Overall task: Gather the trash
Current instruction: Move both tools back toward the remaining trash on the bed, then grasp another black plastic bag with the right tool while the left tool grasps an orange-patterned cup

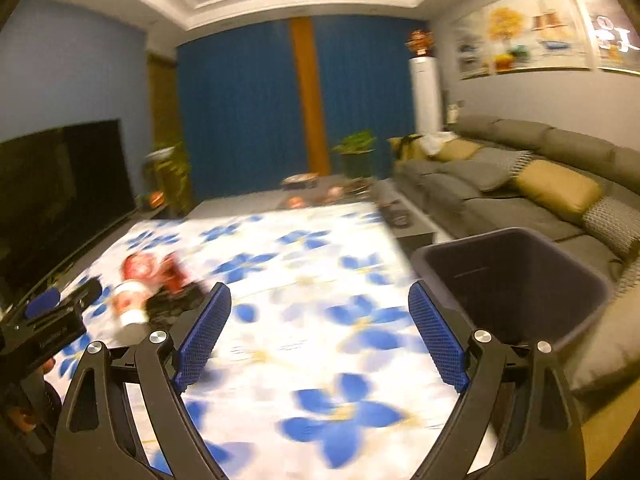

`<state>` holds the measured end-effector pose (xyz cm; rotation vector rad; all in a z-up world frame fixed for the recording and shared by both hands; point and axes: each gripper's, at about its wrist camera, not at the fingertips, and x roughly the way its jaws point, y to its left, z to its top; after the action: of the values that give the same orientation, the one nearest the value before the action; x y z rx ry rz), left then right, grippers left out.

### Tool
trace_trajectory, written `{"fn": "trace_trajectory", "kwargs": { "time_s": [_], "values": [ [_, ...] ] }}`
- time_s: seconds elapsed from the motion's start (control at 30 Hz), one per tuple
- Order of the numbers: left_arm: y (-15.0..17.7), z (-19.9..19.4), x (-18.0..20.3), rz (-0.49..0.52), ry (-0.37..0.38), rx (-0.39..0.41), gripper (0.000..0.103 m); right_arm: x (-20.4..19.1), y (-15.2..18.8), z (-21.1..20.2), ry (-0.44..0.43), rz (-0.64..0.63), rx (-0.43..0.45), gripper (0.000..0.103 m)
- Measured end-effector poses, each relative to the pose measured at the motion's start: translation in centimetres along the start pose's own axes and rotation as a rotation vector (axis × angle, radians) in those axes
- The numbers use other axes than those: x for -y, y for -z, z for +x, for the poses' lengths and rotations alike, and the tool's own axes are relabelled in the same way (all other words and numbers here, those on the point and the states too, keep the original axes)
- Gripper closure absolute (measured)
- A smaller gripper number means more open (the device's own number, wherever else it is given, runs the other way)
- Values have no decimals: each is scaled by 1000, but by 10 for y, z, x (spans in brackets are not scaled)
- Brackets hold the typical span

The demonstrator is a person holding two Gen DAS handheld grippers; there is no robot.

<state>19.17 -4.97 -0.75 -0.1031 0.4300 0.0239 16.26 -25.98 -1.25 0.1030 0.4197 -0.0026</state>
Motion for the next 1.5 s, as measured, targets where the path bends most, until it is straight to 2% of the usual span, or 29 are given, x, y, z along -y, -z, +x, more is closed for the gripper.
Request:
{"fn": "trace_trajectory", "kwargs": {
  "time_s": [0.2, 0.43, 0.7, 0.77, 0.9, 0.97, 1.07, 1.1, 1.27, 1.37, 1.5],
  "values": [
    [-3, -4, -46, -50, -61, 12, 12, -58, 6, 44, -58, -62, -69, 16],
    [-6, 3, -79, -82, -84, 18, 12, -98, 16, 86, -94, -84, -138, 16],
    [-7, 13, -96, -91, -90, 19, 12, -117, 26, 122, -81, -117, -207, 16],
    [-7, 15, -96, -95, -88, 15, 12, -119, 27, 129, -80, -123, -230, 21],
    [-5, 20, -91, -83, -78, 2, 12, -121, 28, 138, -80, -132, -266, 23],
    [-4, 22, -88, -74, -72, -3, 12, -121, 29, 143, -84, -134, -296, 28],
    [-3, 25, -85, -68, -64, -13, 12, -120, 32, 151, -95, -125, -342, 44],
    [-3, 25, -85, -68, -63, -16, 12, -119, 33, 153, -98, -121, -357, 46],
    [0, 31, -79, -61, -46, -44, 12, -114, 36, 147, -126, -101, -351, 71],
    [2, 35, -71, -55, -28, -66, 12, -108, 35, 136, -119, -89, -317, 77],
    [4, 45, -57, -45, 2, -102, 12, -92, 30, 116, -97, -60, -255, 78]
  ]
}}
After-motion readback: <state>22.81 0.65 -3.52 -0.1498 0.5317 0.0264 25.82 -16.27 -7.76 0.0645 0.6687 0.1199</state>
